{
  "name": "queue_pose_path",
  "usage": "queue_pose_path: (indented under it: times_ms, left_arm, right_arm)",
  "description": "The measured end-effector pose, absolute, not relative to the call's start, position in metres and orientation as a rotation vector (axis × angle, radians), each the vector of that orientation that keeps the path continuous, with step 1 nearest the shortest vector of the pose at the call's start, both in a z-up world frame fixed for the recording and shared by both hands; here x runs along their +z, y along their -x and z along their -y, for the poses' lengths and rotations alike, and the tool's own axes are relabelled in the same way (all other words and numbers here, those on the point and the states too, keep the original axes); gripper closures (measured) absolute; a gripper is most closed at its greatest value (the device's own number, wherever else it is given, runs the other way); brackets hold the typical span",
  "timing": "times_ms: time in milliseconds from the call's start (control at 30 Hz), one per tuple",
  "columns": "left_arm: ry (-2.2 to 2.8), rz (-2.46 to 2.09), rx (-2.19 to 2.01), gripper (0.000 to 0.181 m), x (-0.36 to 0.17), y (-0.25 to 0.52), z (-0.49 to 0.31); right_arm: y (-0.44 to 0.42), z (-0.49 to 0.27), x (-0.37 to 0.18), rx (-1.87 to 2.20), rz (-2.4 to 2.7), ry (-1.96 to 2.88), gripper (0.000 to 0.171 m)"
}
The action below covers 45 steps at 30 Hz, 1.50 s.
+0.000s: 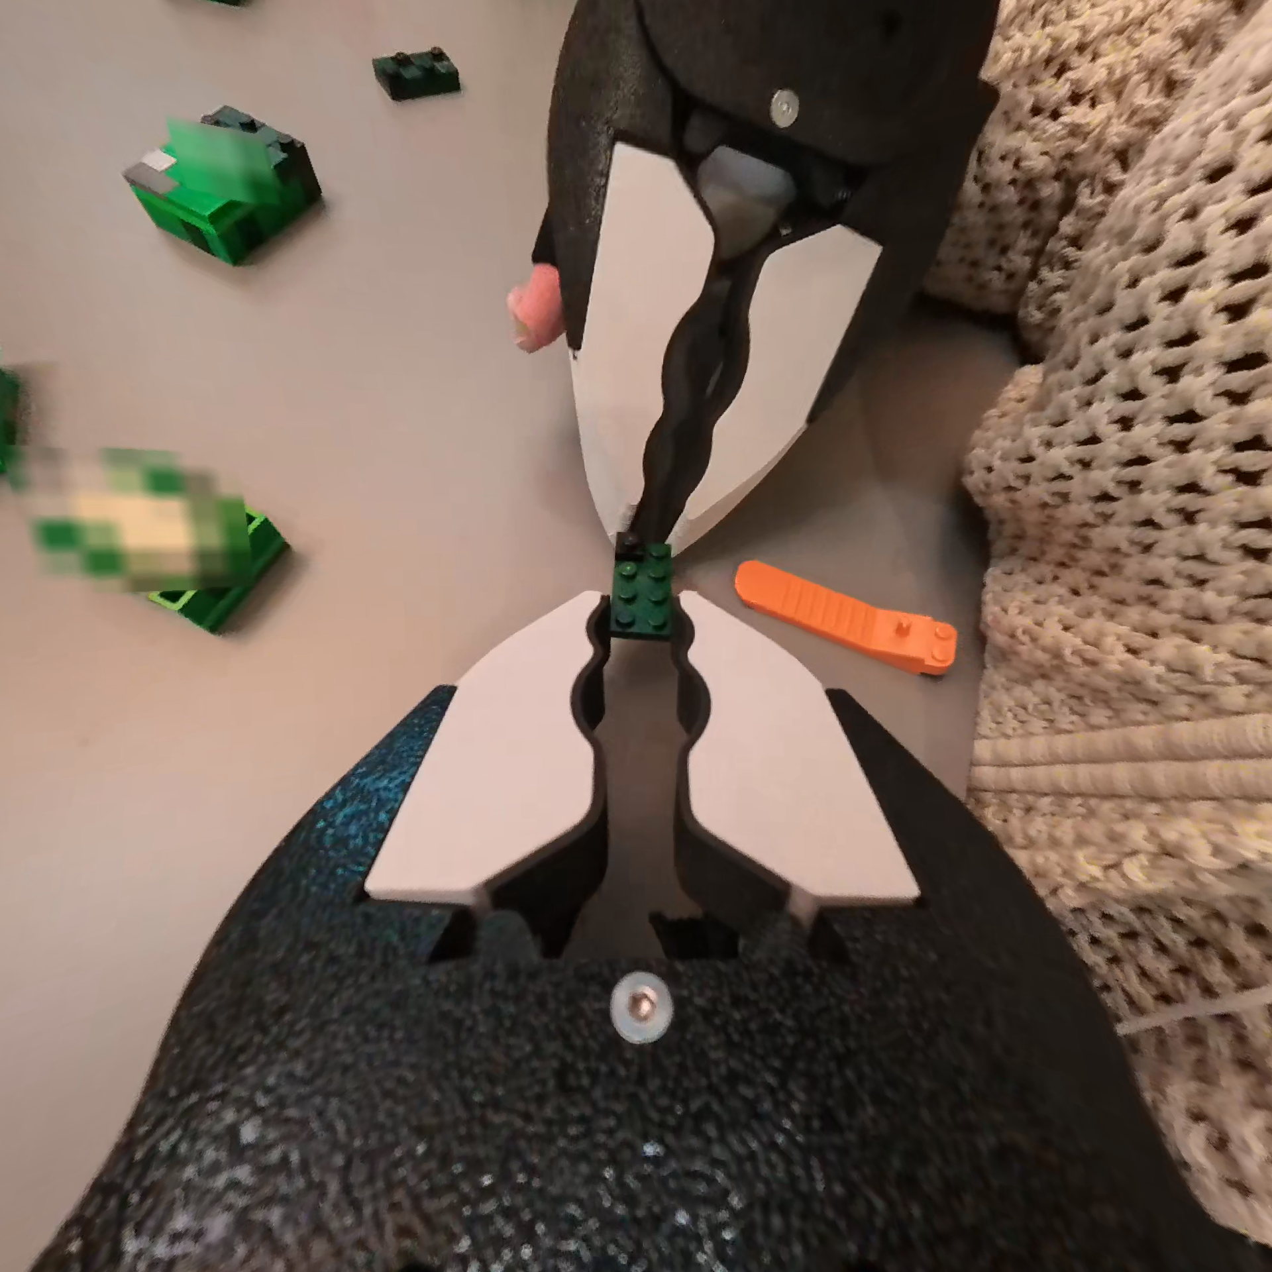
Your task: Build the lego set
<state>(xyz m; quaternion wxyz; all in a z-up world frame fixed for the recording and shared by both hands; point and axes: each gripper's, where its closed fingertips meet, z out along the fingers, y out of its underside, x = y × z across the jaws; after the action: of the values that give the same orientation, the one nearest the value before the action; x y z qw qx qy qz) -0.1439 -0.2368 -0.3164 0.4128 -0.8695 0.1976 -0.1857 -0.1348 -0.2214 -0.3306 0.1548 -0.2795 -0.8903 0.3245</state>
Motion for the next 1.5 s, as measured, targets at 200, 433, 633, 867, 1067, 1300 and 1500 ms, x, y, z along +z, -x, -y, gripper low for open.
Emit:
queue_pose_path:
  times_ms: [200,433,633,867,1067,1300,1500]
  left_arm:
    - [2.191,-0.496,-0.472,0.166,-0.319,0.144,0.234]
    - [2.206,-0.499,-0.464,0.166,-0.321,0.146,0.234]
    - [2.199,-0.475,-0.432,0.166,-0.316,0.154,0.238]
    - [2.198,-0.459,-0.396,0.166,-0.312,0.161,0.241]
    - [2.188,-0.463,-0.397,0.166,-0.308,0.160,0.242]
    - [2.140,-0.479,-0.456,0.166,-0.306,0.150,0.236]
    - [2.070,-0.477,-0.515,0.166,-0.296,0.137,0.224]
  right_arm:
    - [0.135,0.222,-0.324,0.934,2.536,0.777,0.164]
    - [0.132,0.214,-0.323,0.867,2.593,0.787,0.164]
    - [0.096,0.165,-0.327,0.460,2.878,0.945,0.164]
    - [0.037,0.116,-0.326,-0.324,3.195,1.282,0.165]
    - [0.056,0.126,-0.339,-0.326,3.184,1.213,0.165]
    - [0.076,0.127,-0.316,0.344,2.771,1.237,0.143]
    - [0.063,0.114,-0.309,0.874,2.264,1.366,0.149]
